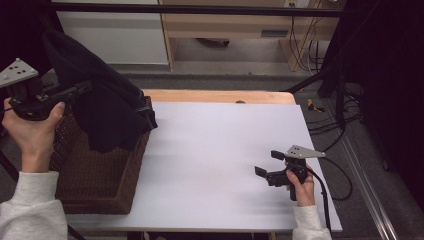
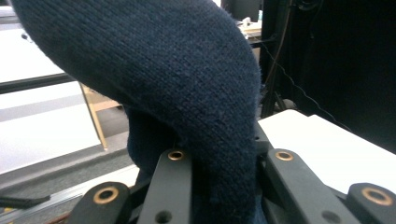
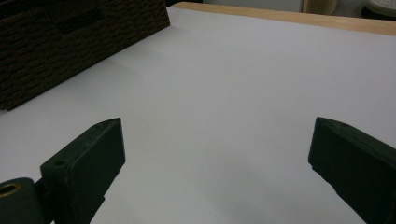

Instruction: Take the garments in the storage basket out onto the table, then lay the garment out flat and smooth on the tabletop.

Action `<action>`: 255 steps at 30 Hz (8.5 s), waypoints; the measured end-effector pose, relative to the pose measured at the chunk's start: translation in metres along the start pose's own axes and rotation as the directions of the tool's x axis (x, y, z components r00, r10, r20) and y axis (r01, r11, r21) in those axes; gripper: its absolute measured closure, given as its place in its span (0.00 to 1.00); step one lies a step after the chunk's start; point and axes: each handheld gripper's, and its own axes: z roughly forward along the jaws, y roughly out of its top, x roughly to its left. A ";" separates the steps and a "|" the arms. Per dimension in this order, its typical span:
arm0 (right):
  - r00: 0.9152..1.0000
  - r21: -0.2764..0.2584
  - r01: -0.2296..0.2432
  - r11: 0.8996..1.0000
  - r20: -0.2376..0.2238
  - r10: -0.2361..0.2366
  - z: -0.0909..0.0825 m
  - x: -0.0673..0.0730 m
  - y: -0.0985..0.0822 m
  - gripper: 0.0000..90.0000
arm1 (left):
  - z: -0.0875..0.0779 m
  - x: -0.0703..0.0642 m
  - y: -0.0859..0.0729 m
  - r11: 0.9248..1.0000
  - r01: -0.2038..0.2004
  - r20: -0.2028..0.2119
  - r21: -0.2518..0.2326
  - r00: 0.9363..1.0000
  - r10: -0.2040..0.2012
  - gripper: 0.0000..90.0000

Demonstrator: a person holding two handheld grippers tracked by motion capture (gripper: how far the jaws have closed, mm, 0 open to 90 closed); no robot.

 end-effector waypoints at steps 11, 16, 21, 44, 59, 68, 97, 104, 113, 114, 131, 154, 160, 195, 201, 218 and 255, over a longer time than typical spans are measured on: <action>1.000 0.000 -0.001 1.000 0.002 0.001 -0.001 0.000 0.000 0.05 | 0.020 -0.024 0.006 1.000 -0.018 0.072 0.006 0.997 0.018 0.86; 1.000 0.000 0.003 1.000 0.002 -0.003 -0.001 0.000 0.000 0.05 | 0.033 -0.040 0.007 1.000 -0.027 0.115 0.005 0.993 0.027 0.86; 1.000 0.000 0.003 1.000 0.002 -0.003 -0.002 0.000 0.000 0.05 | 0.041 -0.052 0.007 1.000 -0.023 0.157 0.004 0.987 0.023 0.86; 1.000 -0.007 -0.001 1.000 0.002 0.001 -0.004 0.000 0.001 0.05 | 0.091 -0.105 0.002 0.998 -0.062 0.274 0.031 0.960 0.051 0.86; 1.000 -0.011 -0.004 1.000 0.005 0.005 -0.005 -0.001 0.001 0.05 | 0.121 -0.128 -0.010 0.995 -0.078 0.319 0.069 0.946 0.052 0.86; 1.000 -0.011 -0.005 1.000 0.004 0.005 -0.005 0.000 0.001 0.05 | 0.140 -0.138 -0.026 0.991 -0.080 0.333 0.103 0.942 0.041 0.86; 1.000 -0.011 -0.001 1.000 0.004 0.001 -0.005 0.000 0.001 0.05 | 0.200 -0.178 -0.096 0.964 -0.140 0.399 0.224 0.916 0.041 0.84; 1.000 -0.011 0.000 1.000 0.004 0.000 -0.005 0.000 0.001 0.05 | 0.208 -0.180 -0.109 0.964 -0.148 0.409 0.222 0.911 0.046 0.79; 1.000 -0.007 -0.001 1.000 0.005 0.002 -0.004 0.000 0.001 0.05 | 0.210 -0.174 -0.114 0.963 -0.110 0.411 0.245 0.912 0.000 0.55; 1.000 -0.007 -0.001 1.000 0.005 0.001 -0.004 0.000 0.001 0.05 | 0.210 -0.174 -0.115 0.962 -0.112 0.405 0.248 0.914 0.001 0.49; 1.000 -0.006 -0.004 1.000 0.003 0.004 -0.003 0.000 0.001 0.05 | 0.188 -0.159 -0.124 0.955 -0.056 0.341 0.292 0.939 -0.049 0.06; 1.000 0.009 -0.013 1.000 0.002 0.013 -0.001 0.001 0.000 0.05 | 0.143 -0.145 -0.177 0.942 0.018 0.293 0.336 0.948 -0.122 0.03; 1.000 0.017 -0.011 1.000 0.003 0.011 0.001 0.002 -0.001 0.05 | 0.138 -0.145 -0.193 0.937 0.034 0.276 0.348 0.952 -0.137 0.03; 1.000 0.073 0.004 0.997 -0.019 -0.003 0.029 0.028 0.004 0.05 | 0.157 -0.161 -0.231 0.915 -0.040 0.288 0.401 0.954 -0.085 0.48; 1.000 0.093 0.011 0.996 -0.015 -0.009 0.034 0.033 0.004 0.05 | 0.158 -0.162 -0.234 0.908 -0.030 0.291 0.418 0.951 -0.102 0.60; 1.000 0.131 0.015 0.991 -0.013 -0.013 0.053 0.047 0.004 0.05 | 0.161 -0.168 -0.233 0.901 -0.089 0.249 0.425 0.968 -0.022 0.74; 0.998 0.119 -0.049 0.992 0.038 0.045 0.104 0.063 0.027 0.89 | 0.142 -0.150 -0.222 0.912 0.014 0.209 0.410 0.972 -0.108 0.96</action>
